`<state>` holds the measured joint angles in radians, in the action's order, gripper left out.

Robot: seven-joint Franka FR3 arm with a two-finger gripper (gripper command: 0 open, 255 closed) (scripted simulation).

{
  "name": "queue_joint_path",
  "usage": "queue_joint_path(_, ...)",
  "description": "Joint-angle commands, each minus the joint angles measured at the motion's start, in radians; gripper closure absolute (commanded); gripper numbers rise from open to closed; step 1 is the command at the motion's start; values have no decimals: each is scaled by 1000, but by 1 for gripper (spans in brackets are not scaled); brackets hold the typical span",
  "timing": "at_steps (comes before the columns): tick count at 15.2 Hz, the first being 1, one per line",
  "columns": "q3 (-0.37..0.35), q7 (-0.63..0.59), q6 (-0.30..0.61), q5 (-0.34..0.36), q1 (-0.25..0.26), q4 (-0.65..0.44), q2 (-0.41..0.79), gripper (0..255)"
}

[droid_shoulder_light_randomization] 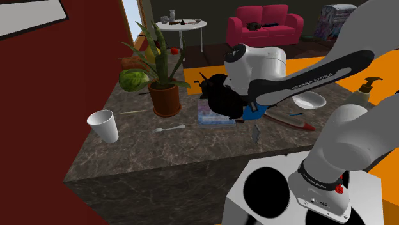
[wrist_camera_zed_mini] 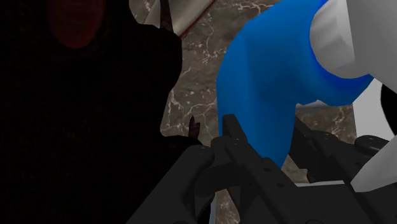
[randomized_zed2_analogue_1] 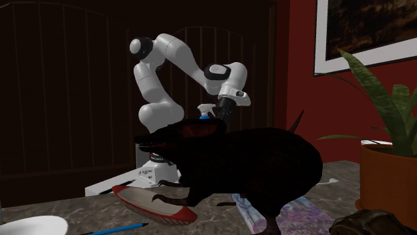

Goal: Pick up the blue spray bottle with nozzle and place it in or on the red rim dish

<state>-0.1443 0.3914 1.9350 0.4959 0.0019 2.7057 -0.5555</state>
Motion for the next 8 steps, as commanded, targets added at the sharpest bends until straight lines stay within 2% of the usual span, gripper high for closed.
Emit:
queue_joint_path(1, 2, 19, -29, -7, 2, -16, -18, 255)
queue_joint_path(4, 3, 40, -68, -15, 5, -41, -37, 255)
queue_joint_path(8, 89, 126, -29, 57, -48, 38, -125, 255)
